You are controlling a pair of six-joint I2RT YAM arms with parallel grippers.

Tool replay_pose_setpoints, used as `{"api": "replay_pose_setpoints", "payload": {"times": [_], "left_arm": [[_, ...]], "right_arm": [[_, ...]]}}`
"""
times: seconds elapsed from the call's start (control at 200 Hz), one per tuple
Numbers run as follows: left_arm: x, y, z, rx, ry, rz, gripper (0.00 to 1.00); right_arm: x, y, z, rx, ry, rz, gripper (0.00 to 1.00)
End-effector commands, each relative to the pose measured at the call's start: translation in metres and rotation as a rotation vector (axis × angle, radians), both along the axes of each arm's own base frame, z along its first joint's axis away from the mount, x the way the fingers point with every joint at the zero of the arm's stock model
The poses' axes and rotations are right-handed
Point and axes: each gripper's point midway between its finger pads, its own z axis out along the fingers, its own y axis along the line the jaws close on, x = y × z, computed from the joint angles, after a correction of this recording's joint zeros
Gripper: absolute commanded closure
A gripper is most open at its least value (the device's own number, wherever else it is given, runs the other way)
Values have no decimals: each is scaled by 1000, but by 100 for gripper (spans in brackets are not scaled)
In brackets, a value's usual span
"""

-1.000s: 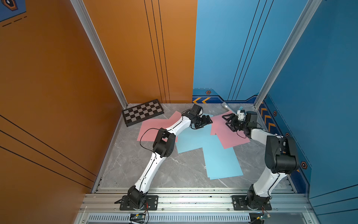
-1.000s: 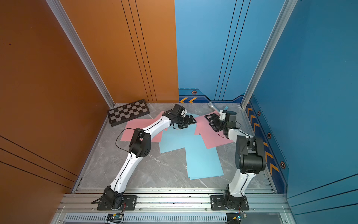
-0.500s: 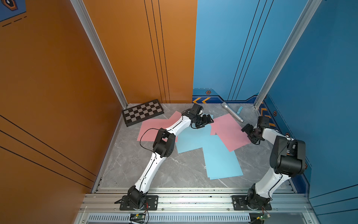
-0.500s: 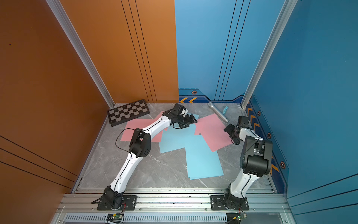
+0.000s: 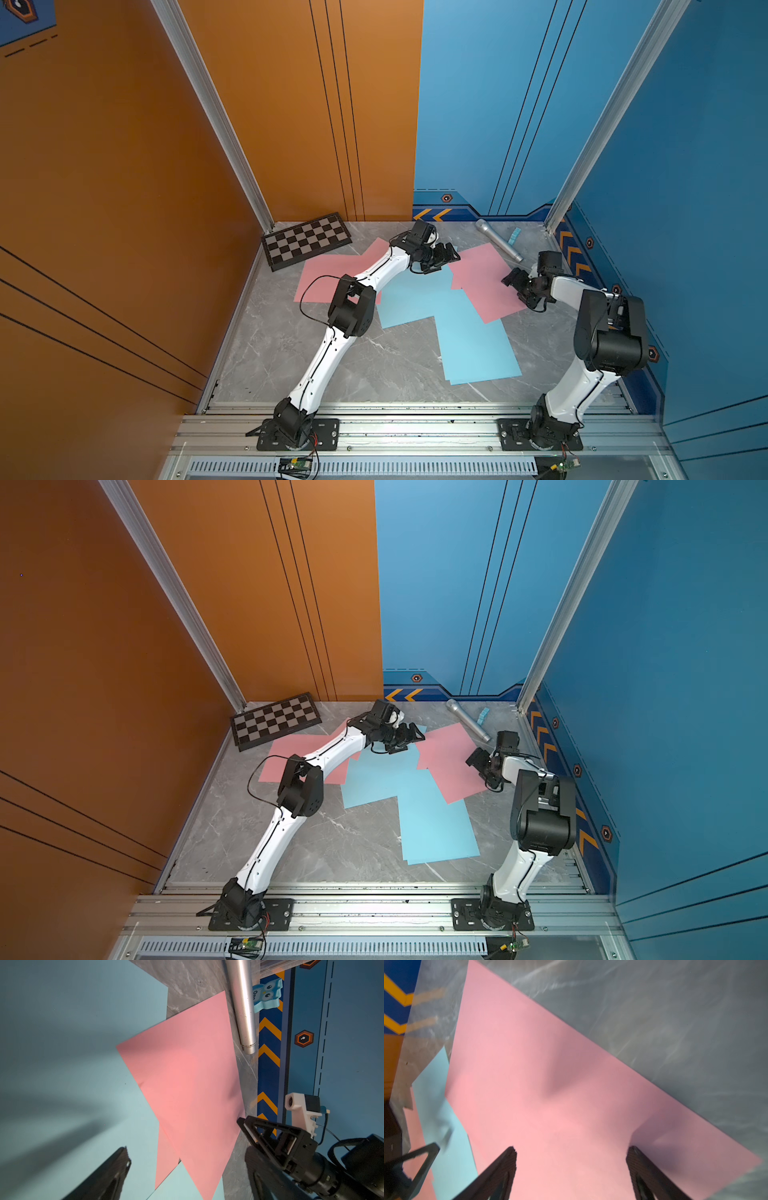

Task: Sort the scattered colored papers by color
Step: Move the colored paper.

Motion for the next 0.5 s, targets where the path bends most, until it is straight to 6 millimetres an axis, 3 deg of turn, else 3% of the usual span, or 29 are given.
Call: {"api": "replay_pose_setpoints", "payload": {"times": [0.0,0.13,0.24,0.495], "left_arm": [[-4,-1,2,-10,25,-8,9],[-4,-2,3,-14,26,-8,9],[-7,-2,3,-7,25,-10,10],[-21,-14,5,4,29,-22,9]], "right_arm": [[-17,39,20,106,-18,92,14],[-18,46,54,97,-93,121,14],[-18,30,68,15,-116,91,12],[8,-19,35,-49,-19,21,6]]}}
